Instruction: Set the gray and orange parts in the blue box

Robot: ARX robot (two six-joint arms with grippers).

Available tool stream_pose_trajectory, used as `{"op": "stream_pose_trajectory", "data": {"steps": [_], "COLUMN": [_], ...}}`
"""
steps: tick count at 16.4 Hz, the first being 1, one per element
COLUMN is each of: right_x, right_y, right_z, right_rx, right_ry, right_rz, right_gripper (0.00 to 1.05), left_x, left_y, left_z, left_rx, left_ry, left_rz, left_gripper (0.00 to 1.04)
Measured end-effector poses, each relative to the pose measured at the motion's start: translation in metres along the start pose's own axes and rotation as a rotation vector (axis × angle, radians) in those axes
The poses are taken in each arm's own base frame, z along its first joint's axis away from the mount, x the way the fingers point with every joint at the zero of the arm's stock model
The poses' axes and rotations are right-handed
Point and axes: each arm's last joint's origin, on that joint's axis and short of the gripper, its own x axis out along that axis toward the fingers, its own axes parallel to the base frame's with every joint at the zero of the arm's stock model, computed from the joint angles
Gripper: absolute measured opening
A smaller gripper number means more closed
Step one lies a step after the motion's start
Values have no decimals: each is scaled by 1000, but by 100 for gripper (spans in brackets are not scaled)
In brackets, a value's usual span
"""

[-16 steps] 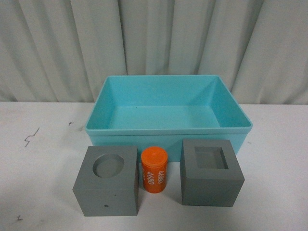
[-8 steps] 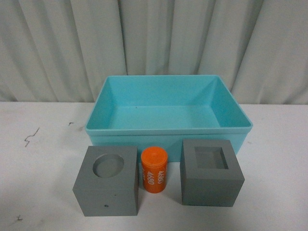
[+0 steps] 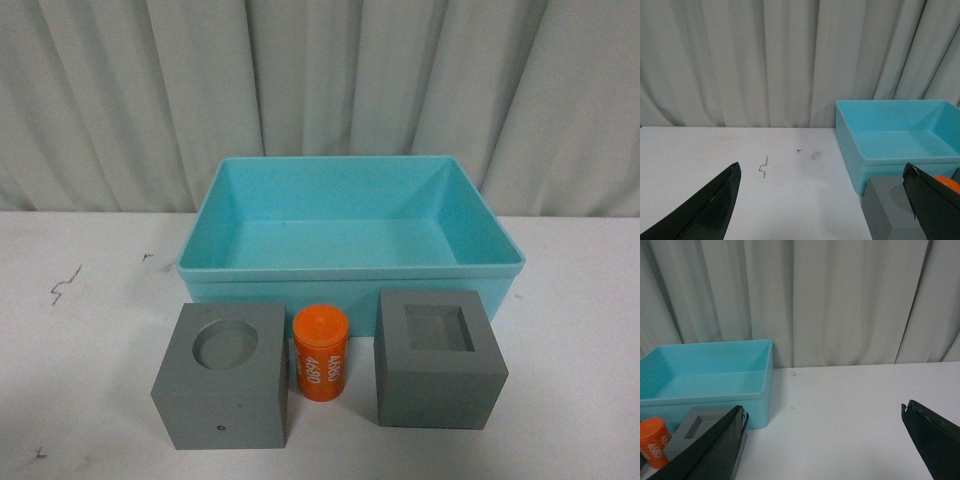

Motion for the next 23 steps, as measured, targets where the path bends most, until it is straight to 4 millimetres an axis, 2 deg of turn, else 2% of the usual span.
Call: {"op": "stream_pose_trajectory", "data": {"steps": [23], "right_x": [0], "right_y": [0], "right_z": [0], "right_rx": [0], "right_ry": [0], "right_rz": [0], "right_gripper": [98], "left_x": [0], "left_y": [0], "left_z": [0], "left_rx": [0], "left_ry": [0], "left_rz": [0], "left_gripper": [98]}}
